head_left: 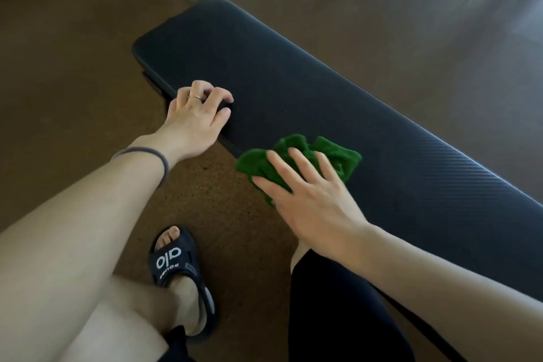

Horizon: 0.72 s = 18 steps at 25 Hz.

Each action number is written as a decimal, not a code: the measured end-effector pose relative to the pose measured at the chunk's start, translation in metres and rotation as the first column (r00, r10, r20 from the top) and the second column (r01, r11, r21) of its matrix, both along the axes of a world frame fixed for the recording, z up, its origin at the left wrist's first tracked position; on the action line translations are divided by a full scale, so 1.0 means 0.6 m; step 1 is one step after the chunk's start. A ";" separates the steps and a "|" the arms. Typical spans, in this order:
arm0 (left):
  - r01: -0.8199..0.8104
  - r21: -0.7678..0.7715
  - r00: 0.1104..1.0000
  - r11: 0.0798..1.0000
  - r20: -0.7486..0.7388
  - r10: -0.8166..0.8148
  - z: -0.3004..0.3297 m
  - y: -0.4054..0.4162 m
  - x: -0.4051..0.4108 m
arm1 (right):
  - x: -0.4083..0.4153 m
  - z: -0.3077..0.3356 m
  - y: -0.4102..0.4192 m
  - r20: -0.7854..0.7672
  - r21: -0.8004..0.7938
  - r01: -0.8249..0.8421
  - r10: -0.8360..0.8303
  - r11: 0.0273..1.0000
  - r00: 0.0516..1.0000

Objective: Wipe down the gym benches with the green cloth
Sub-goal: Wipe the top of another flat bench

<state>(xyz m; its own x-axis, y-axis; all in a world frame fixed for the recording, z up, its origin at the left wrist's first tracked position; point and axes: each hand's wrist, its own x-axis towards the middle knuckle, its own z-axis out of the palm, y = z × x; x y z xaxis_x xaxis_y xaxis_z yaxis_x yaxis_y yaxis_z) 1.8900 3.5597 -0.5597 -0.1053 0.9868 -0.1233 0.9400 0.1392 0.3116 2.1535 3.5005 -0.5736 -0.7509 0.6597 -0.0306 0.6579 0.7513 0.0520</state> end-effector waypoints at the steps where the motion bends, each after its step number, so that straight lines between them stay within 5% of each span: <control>1: -0.004 0.023 1.000 1.000 0.012 0.004 -0.003 0.007 -0.008 | -0.053 -0.003 0.024 -0.001 -0.004 0.002 -0.002 1.000 1.000; 4: 0.018 0.065 0.997 0.998 0.068 -0.022 -0.014 0.015 -0.030 | -0.144 -0.003 0.074 0.022 -0.017 0.020 -0.020 1.000 1.000; 7: 0.088 0.120 0.993 0.989 0.074 -0.097 -0.019 0.025 -0.047 | -0.078 -0.004 0.041 0.045 0.004 -0.020 0.020 1.000 0.999; 12: 0.183 0.064 0.968 0.981 -0.187 -0.168 -0.030 0.057 -0.076 | 0.032 0.017 0.007 0.069 -0.053 -0.090 0.094 0.995 0.993; 18: 0.162 0.024 0.983 0.986 -0.088 -0.160 -0.041 0.064 -0.084 | -0.147 0.017 0.166 -0.073 -0.151 0.090 -0.102 0.984 0.992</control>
